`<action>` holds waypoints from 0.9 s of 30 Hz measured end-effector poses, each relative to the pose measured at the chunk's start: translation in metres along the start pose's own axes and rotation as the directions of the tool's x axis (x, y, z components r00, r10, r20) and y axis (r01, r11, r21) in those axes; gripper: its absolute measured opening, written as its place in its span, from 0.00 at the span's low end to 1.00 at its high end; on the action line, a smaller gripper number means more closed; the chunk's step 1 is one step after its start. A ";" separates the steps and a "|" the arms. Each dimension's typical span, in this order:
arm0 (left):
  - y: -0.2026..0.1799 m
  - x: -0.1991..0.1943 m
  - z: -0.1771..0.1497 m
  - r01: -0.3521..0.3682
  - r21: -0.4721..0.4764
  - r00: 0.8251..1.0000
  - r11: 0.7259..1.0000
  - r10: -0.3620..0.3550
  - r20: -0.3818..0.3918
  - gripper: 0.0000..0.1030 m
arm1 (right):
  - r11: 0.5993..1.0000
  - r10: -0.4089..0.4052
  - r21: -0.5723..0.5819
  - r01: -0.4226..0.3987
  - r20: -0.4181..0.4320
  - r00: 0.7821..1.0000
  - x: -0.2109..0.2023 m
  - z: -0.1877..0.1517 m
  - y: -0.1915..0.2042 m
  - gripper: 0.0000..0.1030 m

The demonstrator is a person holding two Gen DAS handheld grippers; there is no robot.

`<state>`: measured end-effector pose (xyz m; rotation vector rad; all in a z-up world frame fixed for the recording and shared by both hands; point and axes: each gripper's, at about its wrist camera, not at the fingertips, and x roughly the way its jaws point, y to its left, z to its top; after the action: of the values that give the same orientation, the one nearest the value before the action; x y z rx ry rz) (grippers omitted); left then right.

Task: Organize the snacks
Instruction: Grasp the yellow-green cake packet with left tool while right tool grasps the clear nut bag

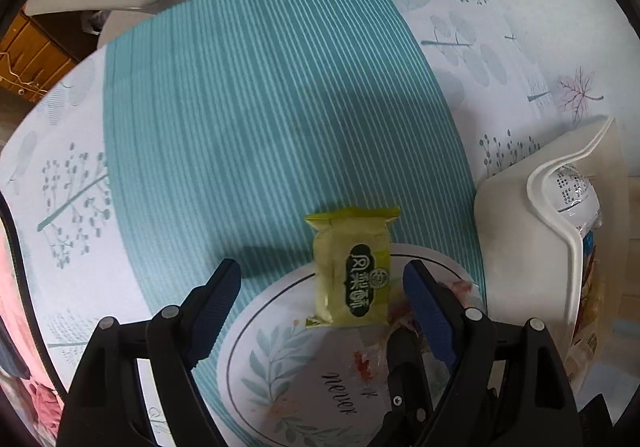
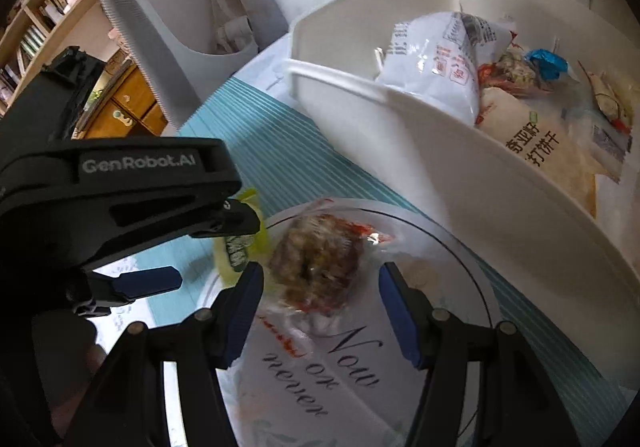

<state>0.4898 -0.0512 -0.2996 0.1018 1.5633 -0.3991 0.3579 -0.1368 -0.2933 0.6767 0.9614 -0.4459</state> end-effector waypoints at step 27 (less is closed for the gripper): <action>0.008 0.001 -0.026 0.091 -0.116 0.995 0.989 -0.095 -0.033 0.35 | 0.996 0.071 -0.036 -0.081 -0.233 0.970 -0.012 -0.013 -0.011 0.42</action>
<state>0.4674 -0.0355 -0.3029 -0.0530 1.6292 -0.3815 0.3371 -0.1353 -0.2917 0.7332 1.1578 -0.2801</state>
